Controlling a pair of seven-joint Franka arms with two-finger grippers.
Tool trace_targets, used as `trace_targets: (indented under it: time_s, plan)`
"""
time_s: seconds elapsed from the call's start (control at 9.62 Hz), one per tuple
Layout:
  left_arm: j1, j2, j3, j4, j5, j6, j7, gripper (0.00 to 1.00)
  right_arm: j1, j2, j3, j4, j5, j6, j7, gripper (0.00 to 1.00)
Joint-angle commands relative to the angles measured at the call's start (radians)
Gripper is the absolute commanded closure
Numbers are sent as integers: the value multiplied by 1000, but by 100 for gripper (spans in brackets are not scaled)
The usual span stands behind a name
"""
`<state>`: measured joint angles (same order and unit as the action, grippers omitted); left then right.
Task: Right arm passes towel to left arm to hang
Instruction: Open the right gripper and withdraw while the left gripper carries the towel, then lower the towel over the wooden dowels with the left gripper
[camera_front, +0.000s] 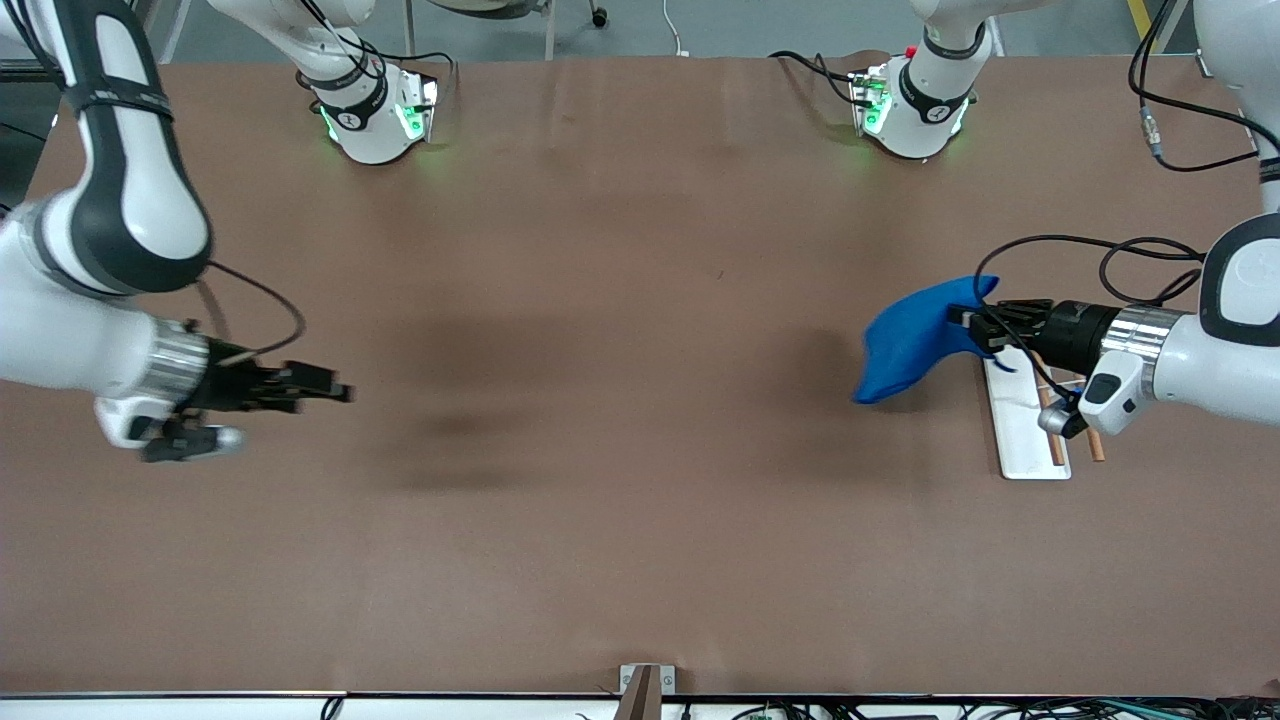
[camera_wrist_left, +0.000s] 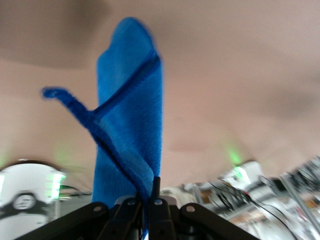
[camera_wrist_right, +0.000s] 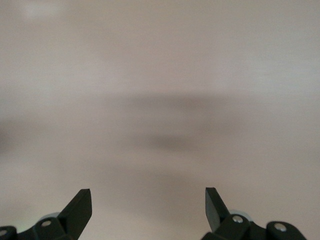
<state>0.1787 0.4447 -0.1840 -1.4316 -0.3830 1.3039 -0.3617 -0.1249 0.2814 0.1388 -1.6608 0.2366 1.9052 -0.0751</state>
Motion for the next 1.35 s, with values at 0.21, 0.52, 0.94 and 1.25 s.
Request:
trace_targets:
  time_s: [0.21,0.52,0.94,1.25]
  plan:
    - [45,12,6,-1,254,84,-16,100,11,-163,-65,-27,-183,-44,219,0]
    - [100,20,6,-7,349,164,-3,100,16,-290,-135,13,-214,-203,224,0]
    - [163,45,4,-9,440,255,6,100,68,-286,-243,219,-217,-440,141,0]
    - [194,48,4,-9,477,255,67,100,57,-284,-228,234,-220,-440,130,0]
